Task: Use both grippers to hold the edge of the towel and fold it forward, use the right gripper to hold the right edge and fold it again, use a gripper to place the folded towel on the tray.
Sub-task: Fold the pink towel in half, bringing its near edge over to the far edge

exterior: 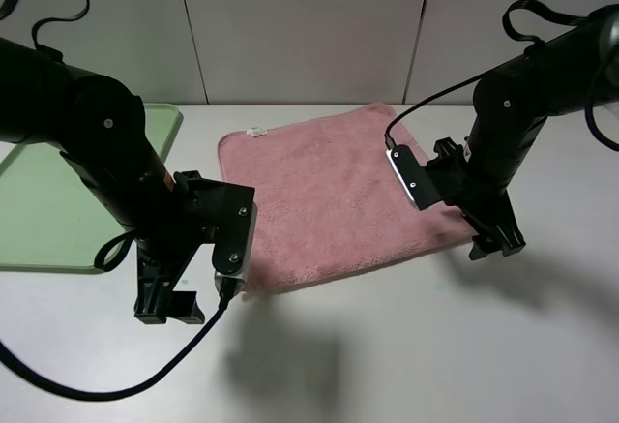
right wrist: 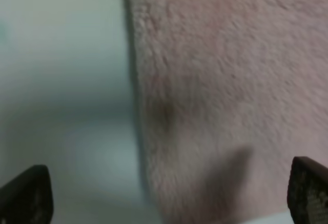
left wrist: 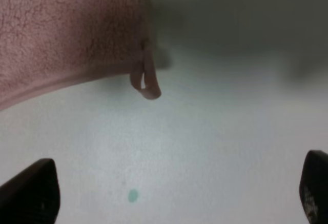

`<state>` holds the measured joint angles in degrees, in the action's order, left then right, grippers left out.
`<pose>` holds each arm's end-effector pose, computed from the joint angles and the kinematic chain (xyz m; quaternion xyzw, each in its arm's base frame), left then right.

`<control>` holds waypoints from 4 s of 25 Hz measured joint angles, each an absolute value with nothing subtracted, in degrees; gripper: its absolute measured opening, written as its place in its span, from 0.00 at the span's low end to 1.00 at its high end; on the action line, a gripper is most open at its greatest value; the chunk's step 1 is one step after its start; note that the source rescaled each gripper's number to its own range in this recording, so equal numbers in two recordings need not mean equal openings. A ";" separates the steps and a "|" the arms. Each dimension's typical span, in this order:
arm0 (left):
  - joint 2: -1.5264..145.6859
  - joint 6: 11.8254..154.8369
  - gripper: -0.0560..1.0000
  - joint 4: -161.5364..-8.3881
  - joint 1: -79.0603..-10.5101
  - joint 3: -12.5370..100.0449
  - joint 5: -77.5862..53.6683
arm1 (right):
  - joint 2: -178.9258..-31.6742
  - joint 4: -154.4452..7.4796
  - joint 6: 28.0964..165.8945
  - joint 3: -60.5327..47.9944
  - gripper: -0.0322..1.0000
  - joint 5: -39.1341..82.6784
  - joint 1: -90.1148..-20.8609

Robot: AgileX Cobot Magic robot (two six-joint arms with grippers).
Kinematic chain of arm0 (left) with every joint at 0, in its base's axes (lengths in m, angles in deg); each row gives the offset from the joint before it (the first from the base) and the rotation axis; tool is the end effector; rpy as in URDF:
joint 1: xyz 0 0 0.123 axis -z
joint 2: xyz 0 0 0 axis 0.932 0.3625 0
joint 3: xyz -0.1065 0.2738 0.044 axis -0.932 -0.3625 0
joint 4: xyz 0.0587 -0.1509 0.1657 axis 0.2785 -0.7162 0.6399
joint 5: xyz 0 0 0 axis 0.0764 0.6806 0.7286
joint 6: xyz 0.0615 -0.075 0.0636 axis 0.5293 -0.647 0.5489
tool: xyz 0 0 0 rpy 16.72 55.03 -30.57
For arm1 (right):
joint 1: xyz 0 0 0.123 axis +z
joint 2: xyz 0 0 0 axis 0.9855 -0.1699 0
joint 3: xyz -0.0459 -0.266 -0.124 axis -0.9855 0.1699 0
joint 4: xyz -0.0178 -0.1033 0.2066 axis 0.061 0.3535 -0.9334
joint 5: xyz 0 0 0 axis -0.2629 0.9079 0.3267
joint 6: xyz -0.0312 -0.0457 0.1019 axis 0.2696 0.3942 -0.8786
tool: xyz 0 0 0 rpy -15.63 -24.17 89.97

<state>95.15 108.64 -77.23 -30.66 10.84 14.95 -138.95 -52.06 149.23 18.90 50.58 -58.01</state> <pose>0.2172 -0.1778 0.1549 0.7184 0.6831 -0.0069 0.1312 0.2924 0.1014 0.1278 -0.8038 0.5882 -0.0886 0.0062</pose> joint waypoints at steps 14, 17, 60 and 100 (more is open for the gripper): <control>95.15 108.50 0.92 -77.23 -30.66 10.84 12.69 | -143.28 -52.63 151.96 18.90 1.00 48.83 -61.57; 95.15 108.50 0.92 -77.23 -30.66 10.84 11.03 | -144.36 -54.40 153.28 18.90 1.00 48.64 -61.57; 114.32 84.57 0.90 -71.46 -22.21 30.34 18.27 | -144.50 -64.45 157.68 18.79 1.00 46.58 -61.59; 118.32 84.30 0.06 -70.13 -22.10 30.67 14.99 | -144.73 -67.45 158.58 18.79 0.03 42.08 -61.59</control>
<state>118.32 84.30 -70.13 -22.10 30.67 14.99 -144.73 -67.45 158.58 18.79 42.08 -61.59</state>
